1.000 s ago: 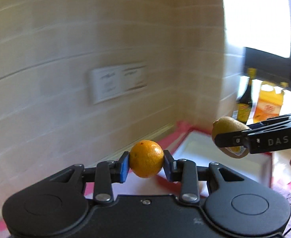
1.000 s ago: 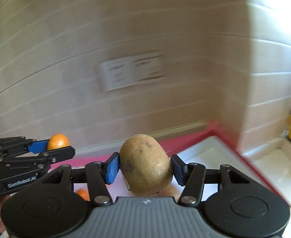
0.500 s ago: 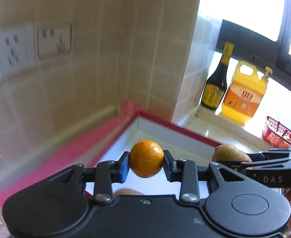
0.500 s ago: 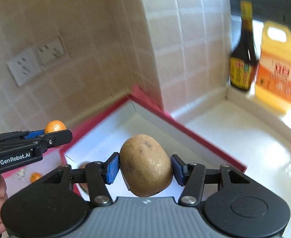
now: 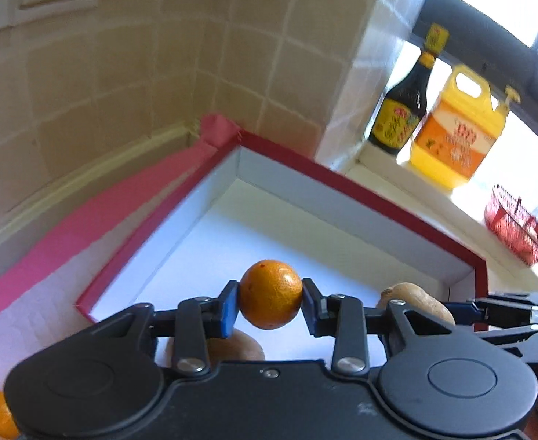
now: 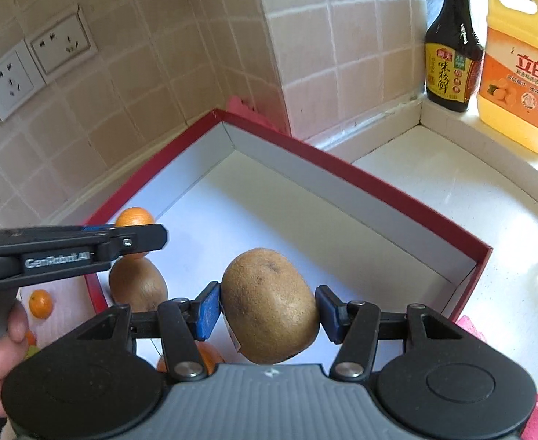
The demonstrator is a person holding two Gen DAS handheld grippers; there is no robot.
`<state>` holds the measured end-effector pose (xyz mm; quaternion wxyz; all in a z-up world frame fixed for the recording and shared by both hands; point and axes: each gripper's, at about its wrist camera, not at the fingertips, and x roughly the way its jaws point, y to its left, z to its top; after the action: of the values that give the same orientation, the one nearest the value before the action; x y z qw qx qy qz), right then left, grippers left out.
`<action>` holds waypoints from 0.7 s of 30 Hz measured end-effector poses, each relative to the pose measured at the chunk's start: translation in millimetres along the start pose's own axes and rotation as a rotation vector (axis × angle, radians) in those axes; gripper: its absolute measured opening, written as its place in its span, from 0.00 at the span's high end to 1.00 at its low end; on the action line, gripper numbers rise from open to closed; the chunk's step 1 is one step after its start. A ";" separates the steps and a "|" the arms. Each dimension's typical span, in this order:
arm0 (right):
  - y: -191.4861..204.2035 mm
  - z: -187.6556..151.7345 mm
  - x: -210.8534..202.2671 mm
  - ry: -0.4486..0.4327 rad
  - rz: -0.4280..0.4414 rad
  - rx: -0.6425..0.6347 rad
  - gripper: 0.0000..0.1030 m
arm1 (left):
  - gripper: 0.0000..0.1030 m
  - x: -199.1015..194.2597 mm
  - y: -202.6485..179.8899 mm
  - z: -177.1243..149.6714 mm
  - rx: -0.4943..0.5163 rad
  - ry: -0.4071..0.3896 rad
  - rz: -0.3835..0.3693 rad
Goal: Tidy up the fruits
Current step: 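Carry tangerine and kiwi into the red box and release both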
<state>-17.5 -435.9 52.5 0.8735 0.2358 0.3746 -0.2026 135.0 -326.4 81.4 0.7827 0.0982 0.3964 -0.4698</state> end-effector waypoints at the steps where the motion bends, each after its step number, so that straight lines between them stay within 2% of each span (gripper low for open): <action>1: -0.5 -0.2 1.5 0.015 -0.001 0.003 0.43 | 0.22 0.9 0.2 -0.3 0.001 0.005 0.002; 2: -1.7 0.3 -0.1 0.007 0.001 0.010 0.43 | 0.17 -0.4 0.5 -1.1 -0.004 0.001 0.016; 5: -0.4 5.3 -16.8 -0.037 -0.001 0.001 0.43 | 0.18 -22.7 5.2 -4.6 -0.012 -0.033 0.027; 7: 4.5 10.5 -31.5 -0.069 0.009 -0.017 0.43 | 0.18 -54.2 11.6 -9.4 -0.018 -0.077 0.033; 10: 19.1 18.2 -52.8 -0.114 0.049 -0.050 0.43 | 0.18 -114.4 26.7 -21.6 -0.035 -0.158 0.091; 17: 84.4 34.7 -92.7 -0.187 0.188 -0.195 0.43 | 0.18 -273.9 79.1 -65.1 -0.186 -0.348 0.363; 21: 137.7 41.7 -112.6 -0.213 0.263 -0.316 0.43 | 0.18 -342.6 98.4 -97.2 -0.267 -0.402 0.546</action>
<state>7.2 -328.4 198.2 0.9530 0.1205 0.2736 -0.0495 80.0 3.1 239.3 0.9475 0.0030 0.2514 -0.1978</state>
